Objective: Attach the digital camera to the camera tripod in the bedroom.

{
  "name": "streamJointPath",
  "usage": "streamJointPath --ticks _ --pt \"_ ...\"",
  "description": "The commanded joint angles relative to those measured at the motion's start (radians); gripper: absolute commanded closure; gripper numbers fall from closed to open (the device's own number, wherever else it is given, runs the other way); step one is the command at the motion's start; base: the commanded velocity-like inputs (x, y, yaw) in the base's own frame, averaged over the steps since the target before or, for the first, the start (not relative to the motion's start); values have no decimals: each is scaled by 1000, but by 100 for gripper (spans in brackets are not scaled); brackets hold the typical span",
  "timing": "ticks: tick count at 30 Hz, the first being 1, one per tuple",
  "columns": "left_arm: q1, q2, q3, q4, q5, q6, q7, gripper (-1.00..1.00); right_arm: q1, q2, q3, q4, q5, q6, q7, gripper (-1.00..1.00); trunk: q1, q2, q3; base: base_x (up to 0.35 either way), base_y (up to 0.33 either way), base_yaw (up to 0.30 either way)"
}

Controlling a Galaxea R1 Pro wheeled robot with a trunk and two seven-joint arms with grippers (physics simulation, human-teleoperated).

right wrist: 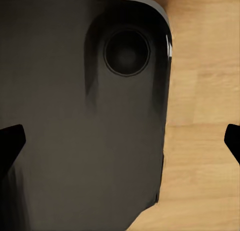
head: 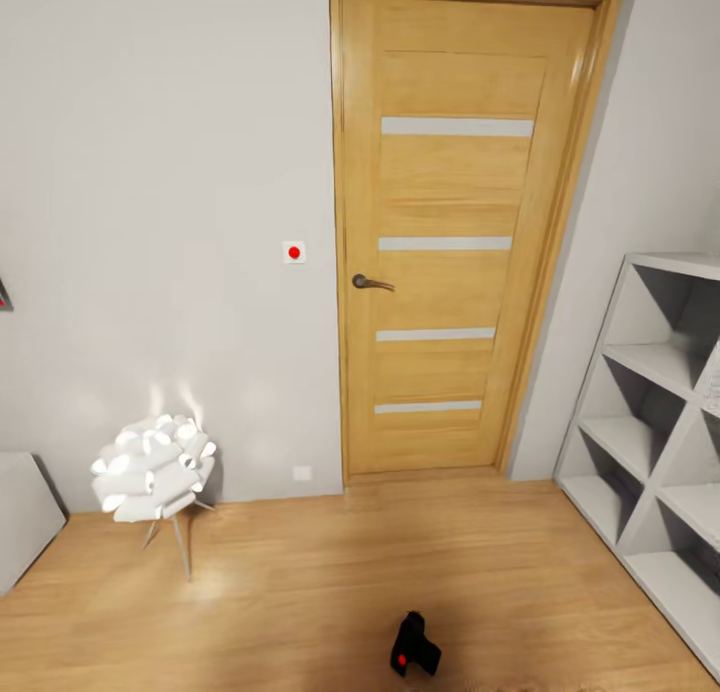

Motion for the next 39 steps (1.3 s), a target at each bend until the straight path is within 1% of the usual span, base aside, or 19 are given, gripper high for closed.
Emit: streamJointPath --ticks 1,32,35,39 --pt "0 0 1 -1 1 -2 0 -100 0 0 0 0 1 -4 0 -100 0 0 -1 0 326 -239" --pt "0 0 1 -1 3 -2 0 -100 0 0 1 0 1 -5 0 -100 0 0 -1 0 316 -245" --pt "0 0 1 -1 3 -2 0 -100 0 0 1 0 1 -5 0 -100 0 0 -1 0 254 -246" --pt "0 0 1 -1 3 -2 0 -100 0 0 1 0 1 -5 0 -100 0 0 -1 0 79 -246"
